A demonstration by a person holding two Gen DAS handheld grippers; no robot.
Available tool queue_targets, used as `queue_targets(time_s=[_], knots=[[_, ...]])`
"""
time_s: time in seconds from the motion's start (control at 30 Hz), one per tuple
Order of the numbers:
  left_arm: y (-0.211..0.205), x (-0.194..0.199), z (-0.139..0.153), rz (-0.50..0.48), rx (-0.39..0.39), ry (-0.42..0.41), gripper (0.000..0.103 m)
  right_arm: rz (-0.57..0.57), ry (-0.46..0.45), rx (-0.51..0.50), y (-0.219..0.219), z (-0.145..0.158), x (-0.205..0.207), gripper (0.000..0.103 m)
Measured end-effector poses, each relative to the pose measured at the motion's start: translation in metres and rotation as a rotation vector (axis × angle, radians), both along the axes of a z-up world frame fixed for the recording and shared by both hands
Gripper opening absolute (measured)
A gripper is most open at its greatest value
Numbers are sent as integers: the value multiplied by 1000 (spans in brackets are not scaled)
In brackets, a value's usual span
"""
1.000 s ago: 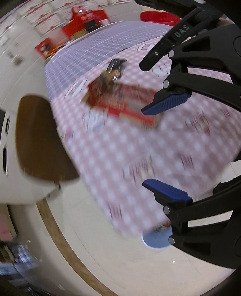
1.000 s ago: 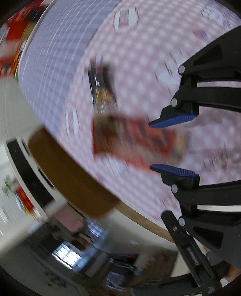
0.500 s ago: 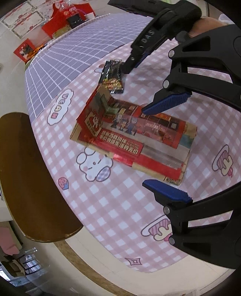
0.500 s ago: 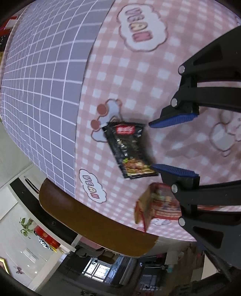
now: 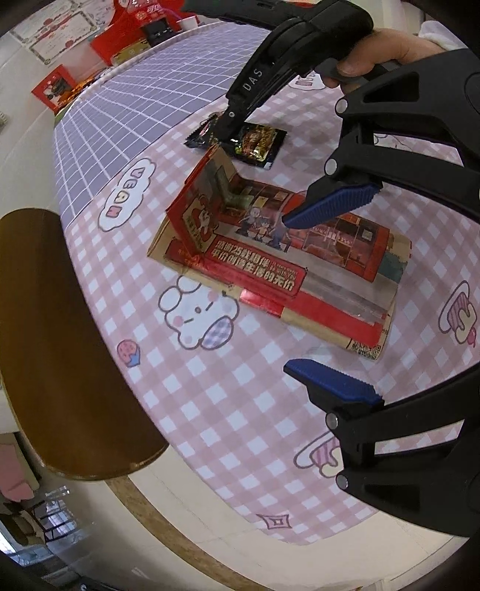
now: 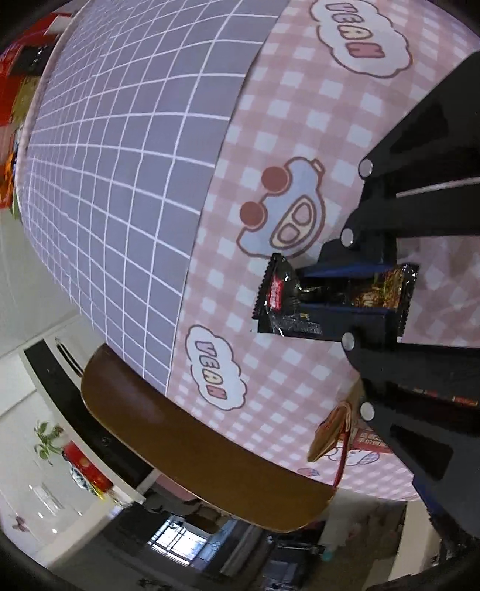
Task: Collect trash
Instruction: 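Grasp the black snack packet with the right tool while the left grasps the red cardboard box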
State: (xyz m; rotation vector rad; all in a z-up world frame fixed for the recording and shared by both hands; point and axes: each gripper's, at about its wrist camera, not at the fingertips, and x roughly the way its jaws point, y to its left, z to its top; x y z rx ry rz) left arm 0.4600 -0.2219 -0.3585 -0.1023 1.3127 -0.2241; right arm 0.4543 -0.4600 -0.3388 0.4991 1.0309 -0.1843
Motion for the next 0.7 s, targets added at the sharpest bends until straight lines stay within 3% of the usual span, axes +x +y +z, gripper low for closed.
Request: queue_targets(time_s=[0.17,0.33,0.47,0.7], knots=[[1,-11,-8,-15,-66,52,72,73,-17,-12,6,14,-15,8],[18,-25,-14,62,-112,70,72,164,-12,-42,21,28,-44,8],[11,-11,-6,22,-117,1,72,184,6,-30,28,28,-57,8],[-29,22,6,-179,-85,-135,72,171,4,-22,29,28,-48,8]])
